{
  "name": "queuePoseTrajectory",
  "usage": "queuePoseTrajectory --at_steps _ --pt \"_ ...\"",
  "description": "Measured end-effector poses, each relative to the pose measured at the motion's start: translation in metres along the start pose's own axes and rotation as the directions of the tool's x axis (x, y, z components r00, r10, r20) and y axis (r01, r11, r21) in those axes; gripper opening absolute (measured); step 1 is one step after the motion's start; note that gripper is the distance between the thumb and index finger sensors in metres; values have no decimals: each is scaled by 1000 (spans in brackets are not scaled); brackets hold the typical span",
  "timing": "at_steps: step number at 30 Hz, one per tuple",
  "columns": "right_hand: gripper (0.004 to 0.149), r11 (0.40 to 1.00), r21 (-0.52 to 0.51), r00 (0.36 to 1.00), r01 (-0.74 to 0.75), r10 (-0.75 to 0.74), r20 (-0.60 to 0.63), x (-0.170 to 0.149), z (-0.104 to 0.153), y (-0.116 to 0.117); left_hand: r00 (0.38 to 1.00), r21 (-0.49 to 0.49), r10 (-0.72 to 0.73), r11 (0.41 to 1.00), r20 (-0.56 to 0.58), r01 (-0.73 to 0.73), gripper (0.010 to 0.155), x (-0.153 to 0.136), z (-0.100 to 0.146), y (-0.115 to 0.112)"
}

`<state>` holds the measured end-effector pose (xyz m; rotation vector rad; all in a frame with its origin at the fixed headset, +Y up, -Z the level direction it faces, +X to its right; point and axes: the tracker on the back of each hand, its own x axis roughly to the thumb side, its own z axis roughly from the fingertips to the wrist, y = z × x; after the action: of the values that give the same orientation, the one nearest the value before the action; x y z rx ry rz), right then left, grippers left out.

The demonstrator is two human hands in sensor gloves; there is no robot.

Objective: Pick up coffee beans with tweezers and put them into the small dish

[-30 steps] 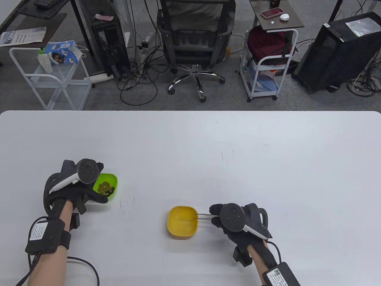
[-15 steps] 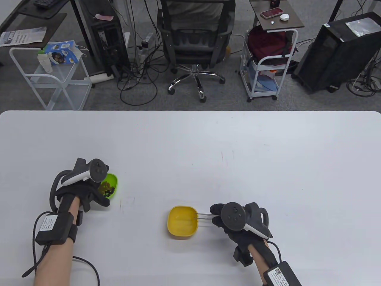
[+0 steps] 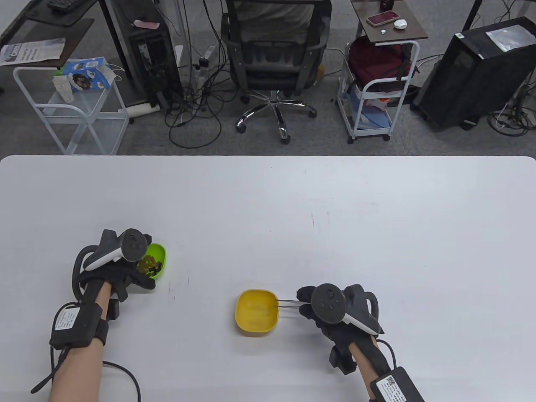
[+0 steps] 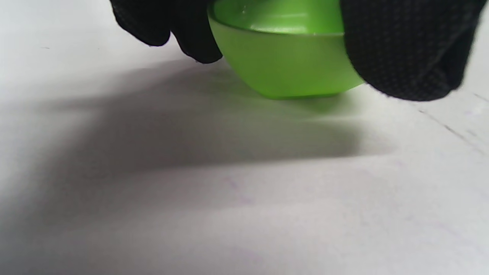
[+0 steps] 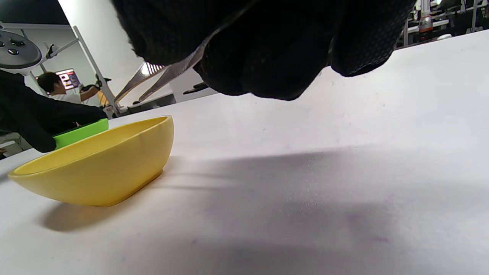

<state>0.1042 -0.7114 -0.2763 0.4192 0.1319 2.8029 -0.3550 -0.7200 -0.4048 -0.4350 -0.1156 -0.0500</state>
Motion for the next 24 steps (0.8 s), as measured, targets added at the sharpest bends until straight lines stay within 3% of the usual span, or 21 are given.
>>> queuePoseTrajectory --at_steps 4,9,24 --pt "48 1000 -2 1000 10 -10 -2 -1 0 0 1000 53 21 998 12 -22 119 -1 3 -4" --pt "48 999 5 999 32 -32 5 0 -1 0 986 157 151 974 75 -162 116 3 14 -12" --pt "48 999 -5 999 48 -48 5 -2 -1 0 972 323 53 938 228 -127 116 73 59 -2"
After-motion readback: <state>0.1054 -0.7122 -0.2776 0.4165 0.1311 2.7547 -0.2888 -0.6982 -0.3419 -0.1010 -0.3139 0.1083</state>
